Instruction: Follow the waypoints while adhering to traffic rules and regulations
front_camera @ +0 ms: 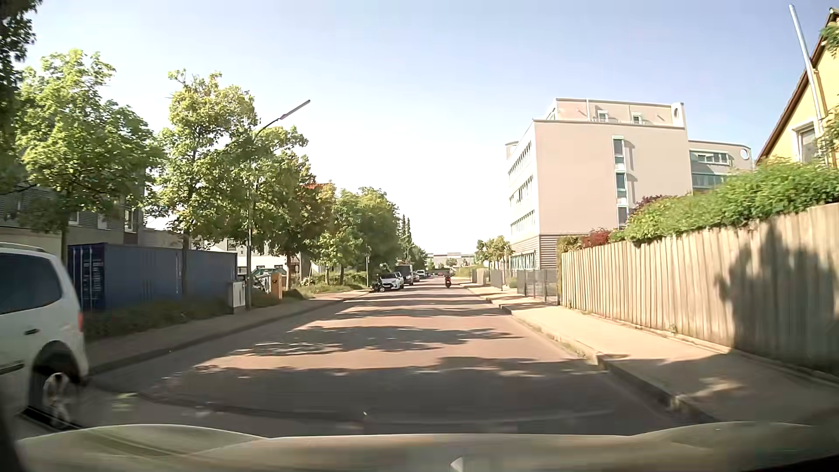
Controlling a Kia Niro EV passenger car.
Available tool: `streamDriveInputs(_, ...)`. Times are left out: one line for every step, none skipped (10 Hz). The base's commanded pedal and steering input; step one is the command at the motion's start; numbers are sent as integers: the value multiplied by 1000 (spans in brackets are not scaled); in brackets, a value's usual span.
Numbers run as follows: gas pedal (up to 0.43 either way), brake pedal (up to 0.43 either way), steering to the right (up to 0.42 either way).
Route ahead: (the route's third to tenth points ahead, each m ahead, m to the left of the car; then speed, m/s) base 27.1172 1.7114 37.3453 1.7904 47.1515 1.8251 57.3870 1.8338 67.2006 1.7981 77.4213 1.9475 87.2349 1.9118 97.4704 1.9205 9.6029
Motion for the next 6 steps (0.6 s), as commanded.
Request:
streamDriveInputs(220,0,16)
streamDriveInputs(209,0,14)
streamDriveInputs(177,0,10)
streamDriveInputs(157,0,5)
streamDriveInputs(157,0,1)
streamDriveInputs(150,0,1)
